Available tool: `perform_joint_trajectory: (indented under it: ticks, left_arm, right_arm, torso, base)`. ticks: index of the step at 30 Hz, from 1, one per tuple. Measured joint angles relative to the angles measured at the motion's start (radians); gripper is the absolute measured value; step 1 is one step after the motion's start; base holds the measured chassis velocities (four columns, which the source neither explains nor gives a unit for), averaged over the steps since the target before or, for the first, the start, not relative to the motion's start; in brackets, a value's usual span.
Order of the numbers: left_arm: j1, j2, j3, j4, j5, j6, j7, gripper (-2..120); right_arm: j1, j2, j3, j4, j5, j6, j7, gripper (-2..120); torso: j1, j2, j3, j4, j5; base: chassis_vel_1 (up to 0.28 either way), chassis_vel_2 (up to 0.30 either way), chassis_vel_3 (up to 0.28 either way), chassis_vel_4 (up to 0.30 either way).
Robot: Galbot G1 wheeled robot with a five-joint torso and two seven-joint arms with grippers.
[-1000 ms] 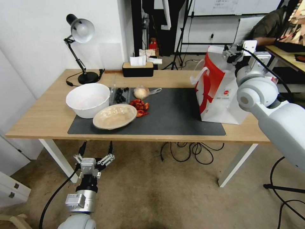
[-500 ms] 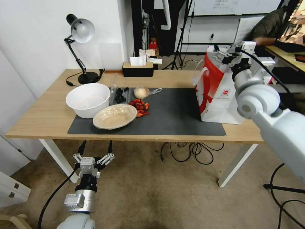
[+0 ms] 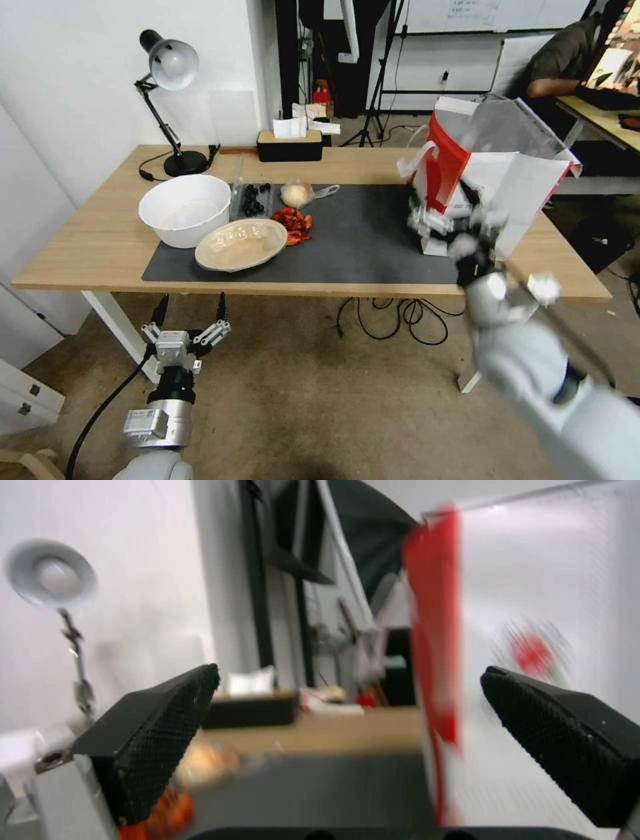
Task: Pick up the trash from the table and place it into the takeout bag.
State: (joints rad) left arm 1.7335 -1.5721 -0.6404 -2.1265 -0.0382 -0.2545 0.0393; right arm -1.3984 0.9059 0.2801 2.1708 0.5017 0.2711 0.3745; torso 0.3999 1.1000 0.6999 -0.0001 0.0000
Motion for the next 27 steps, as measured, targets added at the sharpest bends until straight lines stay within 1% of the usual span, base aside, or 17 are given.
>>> perform_joint_trajectory:
  ticks: [1, 3, 5, 6, 7, 9, 10, 13, 21, 27]
  left_arm:
    - [0.000, 0.000, 0.000, 0.000, 0.000, 0.000, 0.000, 100]
    - [0.000, 0.000, 0.002, 0.001, 0.000, -0.001, 0.000, 100]
    - [0.000, 0.000, 0.002, 0.001, 0.000, -0.001, 0.000, 100]
    - [-0.002, -0.001, 0.006, 0.003, 0.004, -0.001, 0.000, 100]
    - [-0.003, -0.004, 0.013, 0.006, 0.008, -0.001, 0.001, 100]
    - [-0.006, -0.008, 0.018, 0.009, 0.013, -0.001, 0.001, 100]
    - [-0.006, -0.008, 0.018, 0.009, 0.013, -0.001, 0.001, 100]
    - [-0.005, -0.011, 0.022, 0.007, 0.013, -0.002, 0.002, 100]
    - [0.002, -0.018, 0.013, 0.005, 0.014, -0.020, 0.002, 100]
    - [0.003, -0.017, 0.007, 0.001, 0.013, -0.023, 0.001, 100]
  right_arm:
    - [0.000, 0.000, 0.000, 0.000, 0.000, 0.000, 0.000, 100]
    - [-0.089, 0.029, 0.010, -0.025, -0.043, 0.043, 0.007, 100]
    - [-0.089, 0.029, 0.010, -0.025, -0.043, 0.043, 0.007, 100]
    - [-0.149, 0.054, 0.010, -0.054, -0.068, 0.078, 0.016, 100]
    - [-0.175, 0.068, 0.004, -0.075, -0.081, 0.102, 0.023, 100]
    - [-0.196, 0.088, -0.014, -0.114, -0.102, 0.130, 0.038, 100]
    - [-0.196, 0.088, -0.014, -0.114, -0.102, 0.130, 0.038, 100]
    - [-0.209, 0.110, -0.047, -0.176, -0.125, 0.157, 0.059, 100]
    - [-0.224, 0.117, -0.087, -0.201, -0.138, 0.161, 0.072, 100]
    - [-0.218, 0.116, -0.091, -0.215, -0.137, 0.151, 0.072, 100]
  torso:
    - [0.000, 0.000, 0.000, 0.0000, 0.0000]
    - [0.000, 0.000, 0.000, -0.0002, -0.0002]
    - [0.000, 0.000, 0.000, -0.0002, -0.0002]
    - [0.000, 0.000, 0.000, 0.0000, 0.0000]
    - [0.000, 0.000, 0.000, 0.0000, -0.0004]
    - [0.000, 0.000, 0.000, 0.0001, 0.0000]
    - [0.000, 0.000, 0.000, 0.0001, 0.0000]
    - [0.000, 0.000, 0.000, 0.0001, 0.0001]
    - [0.000, 0.000, 0.000, 0.0002, 0.0000]
    - [0.000, 0.000, 0.000, 0.0001, -0.0001]
  base:
    - [0.000, 0.000, 0.000, 0.000]
    - [0.000, 0.000, 0.000, 0.000]
    - [0.000, 0.000, 0.000, 0.000]
    - [0.000, 0.000, 0.000, 0.000]
    - [0.000, 0.000, 0.000, 0.000]
    - [0.000, 0.000, 0.000, 0.000]
    - [0.000, 0.000, 0.000, 0.000]
    - [0.000, 0.000, 0.000, 0.000]
    - [0.000, 0.000, 0.000, 0.000]
    - [0.000, 0.000, 0.000, 0.000]
